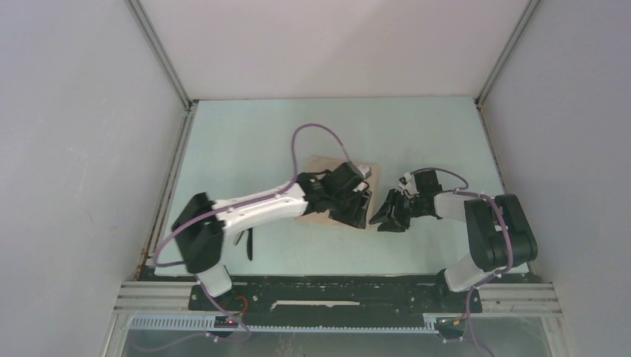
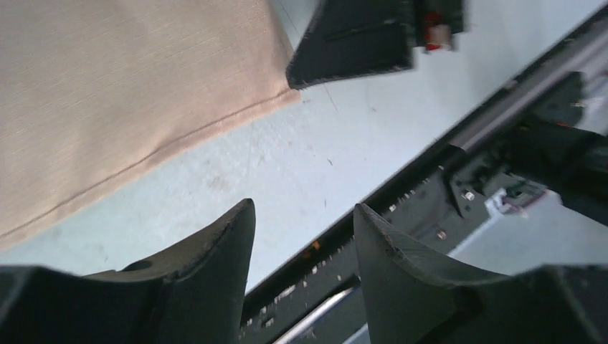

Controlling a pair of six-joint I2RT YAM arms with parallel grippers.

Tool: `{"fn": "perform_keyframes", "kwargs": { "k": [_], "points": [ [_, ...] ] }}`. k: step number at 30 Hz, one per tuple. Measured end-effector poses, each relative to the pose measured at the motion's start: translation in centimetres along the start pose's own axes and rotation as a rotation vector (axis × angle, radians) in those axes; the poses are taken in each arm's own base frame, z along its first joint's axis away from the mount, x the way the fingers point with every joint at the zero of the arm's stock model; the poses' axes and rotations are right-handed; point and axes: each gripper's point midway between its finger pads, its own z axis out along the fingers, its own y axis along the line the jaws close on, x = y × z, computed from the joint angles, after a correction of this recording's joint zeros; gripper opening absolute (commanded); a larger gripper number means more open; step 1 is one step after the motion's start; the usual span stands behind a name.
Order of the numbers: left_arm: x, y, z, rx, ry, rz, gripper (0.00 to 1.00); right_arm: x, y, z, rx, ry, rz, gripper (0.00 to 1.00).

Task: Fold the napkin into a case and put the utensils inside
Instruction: Move the lower triangle-folded napkin to the center of the board.

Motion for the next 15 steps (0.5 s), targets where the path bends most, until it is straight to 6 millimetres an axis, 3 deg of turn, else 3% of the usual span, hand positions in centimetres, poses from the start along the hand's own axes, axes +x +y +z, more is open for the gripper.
{"fn": "perform_keyframes", "kwargs": {
  "k": [3,6,8,11,15],
  "points": [
    [-0.9,0.3,-4.1,0.044,-0.087,-0.022,0.61,0.3,0.5,0.7,0.009,0.026,-0.033,0.47],
    [-2.3,2.6,-7.6,0.062,-0.186,-0.088,0.61,0.4,0.5,1.2,0.033,0.039,-0.046,0.3],
    [-2.9,4.3,-9.0,0.051,-0.229,-0.127,0.61,0.4,0.2,1.4,0.052,0.051,-0.042,0.14],
    [-3.0,6.3,-10.1,0.035,-0.266,-0.168,0.62,0.0,-0.4,1.4,0.108,0.066,-0.031,0.0],
    [-2.4,7.2,-11.2,0.043,-0.287,-0.185,0.62,-1.6,-1.2,0.4,0.21,0.074,-0.013,0.0]
  ]
}}
